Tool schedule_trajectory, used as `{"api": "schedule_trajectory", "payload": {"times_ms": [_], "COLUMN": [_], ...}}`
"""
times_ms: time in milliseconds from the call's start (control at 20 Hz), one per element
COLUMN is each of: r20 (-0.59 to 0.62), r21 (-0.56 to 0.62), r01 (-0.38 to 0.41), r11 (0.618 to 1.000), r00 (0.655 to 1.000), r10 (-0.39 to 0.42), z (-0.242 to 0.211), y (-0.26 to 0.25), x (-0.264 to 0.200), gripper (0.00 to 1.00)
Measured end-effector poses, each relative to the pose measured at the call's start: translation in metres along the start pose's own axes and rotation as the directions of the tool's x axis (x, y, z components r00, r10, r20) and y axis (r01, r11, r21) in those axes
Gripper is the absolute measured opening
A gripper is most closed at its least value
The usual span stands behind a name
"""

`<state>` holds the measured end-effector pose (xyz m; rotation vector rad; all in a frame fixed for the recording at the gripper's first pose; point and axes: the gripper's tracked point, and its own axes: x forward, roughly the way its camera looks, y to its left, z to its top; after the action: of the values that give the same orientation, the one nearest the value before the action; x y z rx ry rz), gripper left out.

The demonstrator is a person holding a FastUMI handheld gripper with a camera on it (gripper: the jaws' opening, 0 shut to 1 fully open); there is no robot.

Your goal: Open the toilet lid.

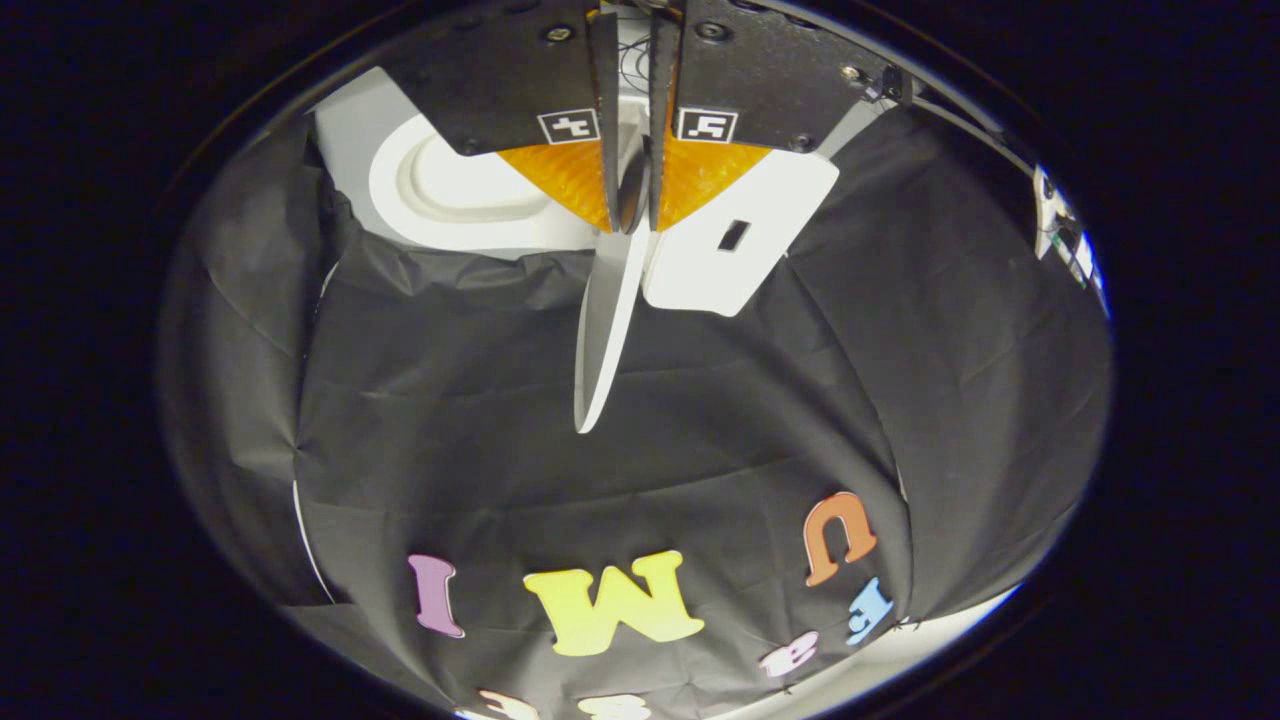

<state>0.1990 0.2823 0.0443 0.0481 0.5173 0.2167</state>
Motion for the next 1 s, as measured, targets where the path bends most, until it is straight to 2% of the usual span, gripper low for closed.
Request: {"api": "schedule_trajectory", "payload": {"times_ms": [150, 1000], "r20": [0.012, 0.004], "r21": [-0.066, -0.196], "r01": [0.031, -0.007], "r11": [0.997, 0.981], "r00": [0.999, 1.0], "r10": [-0.03, 0.008], "z": [0.0, -0.002], "y": [0.012, 0.07], "x": [0.003, 0.018], "gripper": [0.15, 0.15]}}
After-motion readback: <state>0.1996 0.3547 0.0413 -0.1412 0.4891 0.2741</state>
